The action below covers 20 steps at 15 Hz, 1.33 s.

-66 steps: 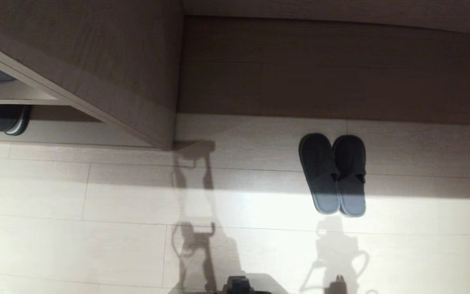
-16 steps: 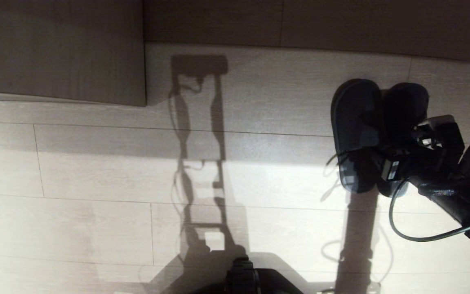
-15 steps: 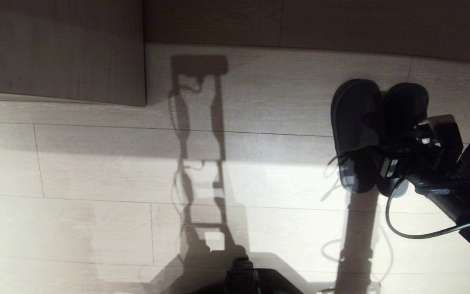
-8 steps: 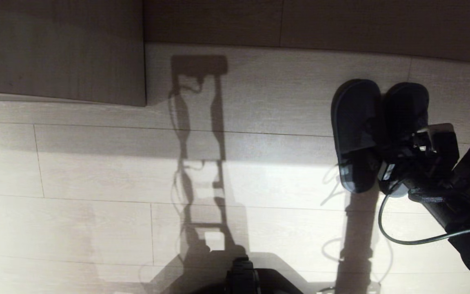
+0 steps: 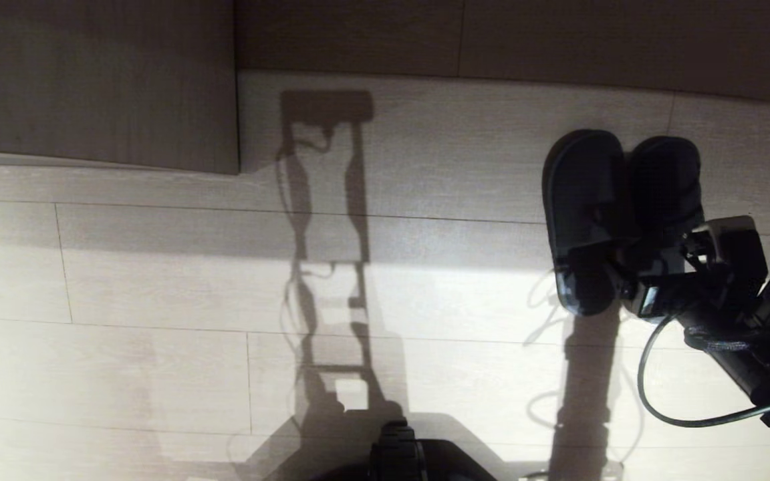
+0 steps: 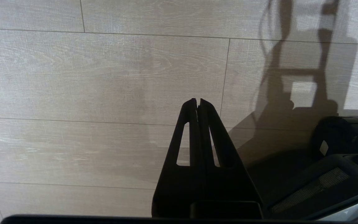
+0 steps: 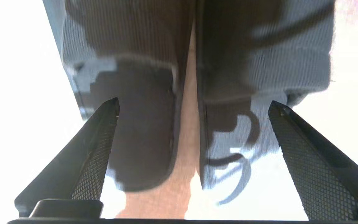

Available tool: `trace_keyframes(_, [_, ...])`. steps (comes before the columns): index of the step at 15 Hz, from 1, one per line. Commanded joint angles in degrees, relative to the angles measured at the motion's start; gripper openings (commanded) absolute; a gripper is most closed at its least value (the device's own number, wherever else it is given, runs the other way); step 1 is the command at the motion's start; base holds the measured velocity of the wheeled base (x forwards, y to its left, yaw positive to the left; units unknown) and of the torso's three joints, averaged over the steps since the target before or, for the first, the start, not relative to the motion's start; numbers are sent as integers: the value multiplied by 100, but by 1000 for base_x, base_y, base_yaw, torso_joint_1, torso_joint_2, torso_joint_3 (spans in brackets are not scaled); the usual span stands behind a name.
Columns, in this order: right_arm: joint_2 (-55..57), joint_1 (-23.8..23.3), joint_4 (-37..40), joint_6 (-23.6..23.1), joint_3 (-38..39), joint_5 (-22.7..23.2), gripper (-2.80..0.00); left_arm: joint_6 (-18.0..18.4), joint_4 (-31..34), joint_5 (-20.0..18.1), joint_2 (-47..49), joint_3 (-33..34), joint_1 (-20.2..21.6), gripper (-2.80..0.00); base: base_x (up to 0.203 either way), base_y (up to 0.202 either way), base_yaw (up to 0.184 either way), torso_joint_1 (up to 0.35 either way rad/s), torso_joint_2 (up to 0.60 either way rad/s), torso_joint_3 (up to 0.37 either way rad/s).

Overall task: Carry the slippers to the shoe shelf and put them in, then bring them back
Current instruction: Pick up the slippers on the floor

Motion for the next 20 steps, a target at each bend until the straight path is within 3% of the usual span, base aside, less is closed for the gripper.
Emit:
trace_keyframes(1, [-65,1,-41,-10,60,-15,0,-2,-1,2,-2,0,-4,-280,0,0,0,0,0,0])
trace_keyframes(8, [431,-8,-106,128,-58,-4,0,7,-1,2,-2,0,0,-280,0,0,0,0,0,0])
trace_keyframes(12, [937,-8,-701,519,-595,169,0,7,-1,2,-2,0,0,-280,0,0,0,0,0,0])
trace_keyframes(20, [1104,-8,-735,561,-1447,555,0,7,-1,2,-2,0,0,-280,0,0,0,0,0,0])
